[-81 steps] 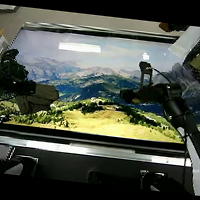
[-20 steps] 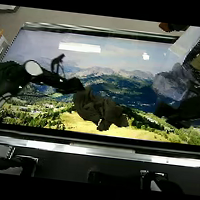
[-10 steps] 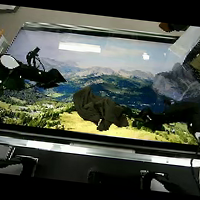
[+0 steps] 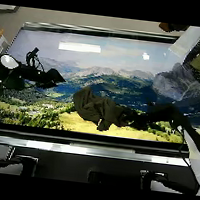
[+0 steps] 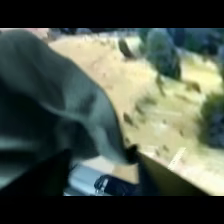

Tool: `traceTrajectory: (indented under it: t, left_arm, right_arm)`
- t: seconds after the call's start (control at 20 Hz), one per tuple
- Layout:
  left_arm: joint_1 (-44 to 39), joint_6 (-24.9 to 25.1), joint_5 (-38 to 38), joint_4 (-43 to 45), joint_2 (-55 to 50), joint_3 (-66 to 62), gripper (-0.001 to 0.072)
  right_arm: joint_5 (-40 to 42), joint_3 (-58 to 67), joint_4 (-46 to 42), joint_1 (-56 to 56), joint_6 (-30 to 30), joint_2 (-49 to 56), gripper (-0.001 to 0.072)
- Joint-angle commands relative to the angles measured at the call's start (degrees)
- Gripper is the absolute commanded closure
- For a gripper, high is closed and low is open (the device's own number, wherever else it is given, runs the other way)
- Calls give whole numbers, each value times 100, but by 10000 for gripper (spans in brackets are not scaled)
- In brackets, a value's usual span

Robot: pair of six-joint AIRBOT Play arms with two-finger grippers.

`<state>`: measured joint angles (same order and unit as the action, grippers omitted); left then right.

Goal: Fold the clothes and pants, and hang the long-sleeved shirts on hangers.

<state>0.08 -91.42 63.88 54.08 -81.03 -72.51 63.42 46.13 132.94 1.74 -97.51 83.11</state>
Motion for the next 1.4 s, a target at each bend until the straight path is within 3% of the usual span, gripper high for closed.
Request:
traceTrajectory:
  t: [0.0,0.05,0.15,0.25,0.3,0.35,0.7,0.75,0.8,0.85,0.9,0.95,1.15,1.35]
  left_arm:
    - [26,-4,-39,363,-107,59,33]
    - [37,20,-48,358,-188,114,33]
    - [42,122,-129,345,-420,251,34]
    - [24,422,-214,133,-647,398,49]
    - [4,557,-240,-13,-765,424,117]
    - [-26,667,-267,-184,-907,422,132]
    - [-638,918,-1029,-914,-1515,420,132]
    - [-726,918,-1128,-1032,-1567,417,172]
    - [-798,918,-1202,-1106,-1604,417,262]
    - [-861,916,-1266,-1134,-1626,415,432]
    - [-879,918,-1285,-1150,-1626,411,657]
    - [-872,916,-1261,-1161,-1602,385,690]
    - [-610,914,-831,-780,-1187,-57,695]
    - [-302,894,-374,39,-212,-1056,695]
  right_arm:
    - [-205,-9,85,-57,-28,87,377]
    - [-177,-7,85,-57,-55,87,513]
    - [-138,-7,85,-57,-66,66,672]
    - [-105,-7,61,-57,-66,-76,681]
    - [-81,-7,28,-57,-66,-201,681]
    - [-48,-7,-2,-57,-61,-339,681]
    - [4,-7,-33,-57,291,-1036,680]
    - [9,-7,-33,-57,319,-1078,680]
    - [4,-7,-42,-57,393,-1117,681]
    - [-13,-7,-46,-57,474,-1161,681]
    - [-59,-7,-63,-57,669,-1220,681]
    - [-118,-2,-59,-57,758,-1300,682]
    - [-269,437,-498,-46,999,-1823,683]
    - [-236,1797,-1113,-46,1161,-2546,683]
